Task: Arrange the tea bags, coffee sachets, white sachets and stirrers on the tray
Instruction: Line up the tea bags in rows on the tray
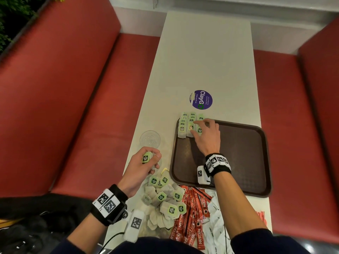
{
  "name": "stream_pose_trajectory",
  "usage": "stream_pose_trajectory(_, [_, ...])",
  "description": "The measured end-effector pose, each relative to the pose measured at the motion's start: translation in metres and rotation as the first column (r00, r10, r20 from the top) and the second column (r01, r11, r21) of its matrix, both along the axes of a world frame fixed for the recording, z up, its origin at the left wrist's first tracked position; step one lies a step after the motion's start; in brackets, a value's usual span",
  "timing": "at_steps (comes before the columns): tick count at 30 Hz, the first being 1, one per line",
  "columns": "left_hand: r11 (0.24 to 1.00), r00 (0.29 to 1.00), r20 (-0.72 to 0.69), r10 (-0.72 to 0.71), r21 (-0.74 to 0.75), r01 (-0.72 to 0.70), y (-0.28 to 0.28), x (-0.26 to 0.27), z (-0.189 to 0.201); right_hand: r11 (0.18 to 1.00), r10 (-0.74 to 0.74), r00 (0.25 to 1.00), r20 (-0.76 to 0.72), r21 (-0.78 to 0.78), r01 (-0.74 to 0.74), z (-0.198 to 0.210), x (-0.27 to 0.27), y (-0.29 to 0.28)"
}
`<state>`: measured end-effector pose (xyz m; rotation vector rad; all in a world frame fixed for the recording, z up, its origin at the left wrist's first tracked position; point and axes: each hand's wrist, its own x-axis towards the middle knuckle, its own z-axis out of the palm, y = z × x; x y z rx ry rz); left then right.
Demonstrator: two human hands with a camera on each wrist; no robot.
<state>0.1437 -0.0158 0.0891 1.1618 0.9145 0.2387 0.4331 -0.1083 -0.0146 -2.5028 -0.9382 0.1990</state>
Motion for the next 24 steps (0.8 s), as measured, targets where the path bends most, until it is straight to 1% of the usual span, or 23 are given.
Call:
stream_pose_trajectory(5, [1.0, 1.0, -0.004, 0.01, 0.008, -0.01, -0.001, -0.002, 0.001, 0.997, 0.025, 0.999, 0.024, -0.079, -0.023, -0.001, 0.001, 0.007])
stream_pose_trajectory(11, [1.0, 1.0, -0.013, 0.011, 0.011, -0.011, 0.001, -0.005, 0.0, 0.994, 0.052, 0.997, 0.051, -0.098, -0.047, -0.003, -0.004, 0.004])
stream_pose_trajectory(15, [1.0, 1.0, -0.019, 0.009, 0.008, -0.009, 0.001, -0.004, 0.001, 0.989, 0.057, 0.998, 0.033, -0.138, -0.052, -0.002, -0.007, 0.003])
stream_pose_trajectory(24, [1.0, 1.0, -0.028, 0.008, 0.008, -0.008, 0.001, -0.002, 0.001, 0.993, 0.051, 0.999, 0.009, -0.107, -0.05, 0.0, -0.016, -0.003])
